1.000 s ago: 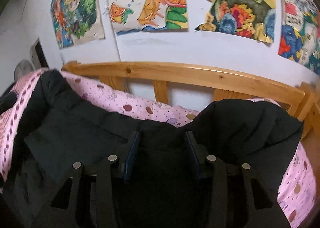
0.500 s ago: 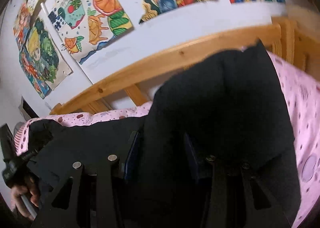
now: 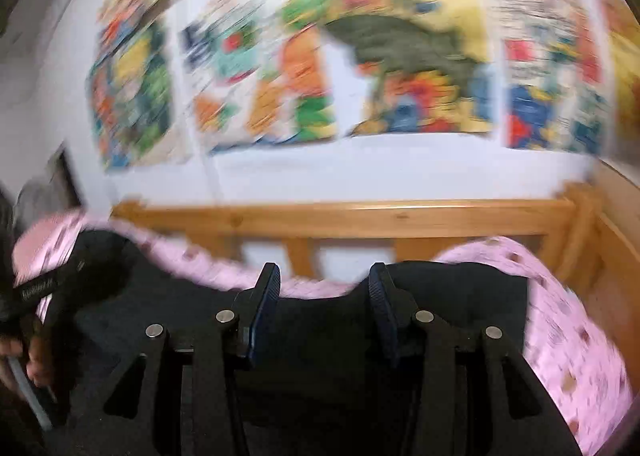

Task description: Fold large clothes

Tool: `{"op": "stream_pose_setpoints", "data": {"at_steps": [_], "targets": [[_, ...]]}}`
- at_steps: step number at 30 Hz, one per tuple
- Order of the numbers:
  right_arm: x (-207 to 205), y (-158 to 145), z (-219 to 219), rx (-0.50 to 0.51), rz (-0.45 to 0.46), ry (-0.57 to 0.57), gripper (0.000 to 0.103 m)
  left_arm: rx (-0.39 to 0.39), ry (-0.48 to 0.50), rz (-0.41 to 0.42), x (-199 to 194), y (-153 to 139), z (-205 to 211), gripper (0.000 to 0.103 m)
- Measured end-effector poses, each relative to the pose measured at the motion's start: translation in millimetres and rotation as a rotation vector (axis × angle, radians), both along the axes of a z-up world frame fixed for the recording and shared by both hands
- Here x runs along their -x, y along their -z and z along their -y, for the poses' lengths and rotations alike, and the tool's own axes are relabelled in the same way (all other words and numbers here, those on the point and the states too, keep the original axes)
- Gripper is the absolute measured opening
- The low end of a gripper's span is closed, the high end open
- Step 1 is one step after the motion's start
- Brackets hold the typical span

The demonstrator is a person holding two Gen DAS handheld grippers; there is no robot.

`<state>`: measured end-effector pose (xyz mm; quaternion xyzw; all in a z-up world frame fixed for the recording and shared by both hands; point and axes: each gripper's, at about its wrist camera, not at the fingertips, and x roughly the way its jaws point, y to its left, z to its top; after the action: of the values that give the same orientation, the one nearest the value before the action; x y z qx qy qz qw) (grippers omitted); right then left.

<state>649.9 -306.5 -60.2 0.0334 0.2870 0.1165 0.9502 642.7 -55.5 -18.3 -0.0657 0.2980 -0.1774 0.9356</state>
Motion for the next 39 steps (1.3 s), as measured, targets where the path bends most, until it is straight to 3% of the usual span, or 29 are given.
{"op": "stream_pose_setpoints", "data": {"at_steps": [3, 5, 9, 14, 17, 19, 24, 25, 27, 28, 29, 31, 34, 36, 39], "targets": [[-3, 31, -7, 0.003, -0.130, -0.077, 0.041, -0.081, 0.147, -0.084, -2, 19, 14, 0.004], [3, 40, -7, 0.033, -0.153, -0.098, 0.040, -0.123, 0.203, -0.116, 2, 32, 15, 0.004], [5, 54, -9, 0.057, -0.214, -0.115, 0.040, -0.208, 0.225, -0.159, 9, 52, 14, 0.004], [4, 82, -22, 0.123, -0.235, -0.069, 0.040, -0.307, 0.180, -0.192, 4, 80, 26, 0.005], [10, 82, -28, 0.178, -0.215, -0.058, 0.040, -0.374, 0.154, -0.159, 10, 87, 35, 0.004], [16, 72, -22, 0.151, -0.181, -0.059, 0.040, -0.374, 0.152, -0.126, 18, 83, 35, 0.005], [37, 45, 1, 0.050, -0.112, -0.040, 0.040, -0.283, 0.101, -0.097, 31, 60, 18, 0.007], [42, 42, 4, 0.038, -0.102, -0.036, 0.041, -0.275, 0.081, -0.088, 36, 54, 14, 0.013], [49, 35, 7, 0.046, -0.098, -0.025, 0.055, -0.257, 0.051, -0.079, 42, 46, 10, 0.027], [52, 34, 6, 0.052, -0.095, -0.018, 0.058, -0.252, 0.037, -0.073, 42, 43, 10, 0.042], [56, 31, 7, 0.055, -0.091, -0.012, 0.058, -0.241, 0.016, -0.055, 46, 38, 8, 0.064], [64, 25, 9, 0.059, -0.087, -0.005, 0.058, -0.211, -0.012, -0.019, 56, 29, 6, 0.082], [78, 14, 15, 0.059, -0.070, 0.016, 0.064, -0.163, -0.044, -0.014, 65, 15, 5, 0.083], [88, 3, 19, 0.051, -0.046, 0.036, 0.074, -0.156, -0.063, -0.013, 73, 6, 7, 0.085], [103, -12, 22, 0.043, -0.028, 0.044, 0.083, -0.165, -0.091, 0.009, 89, -9, 8, 0.101]]}}
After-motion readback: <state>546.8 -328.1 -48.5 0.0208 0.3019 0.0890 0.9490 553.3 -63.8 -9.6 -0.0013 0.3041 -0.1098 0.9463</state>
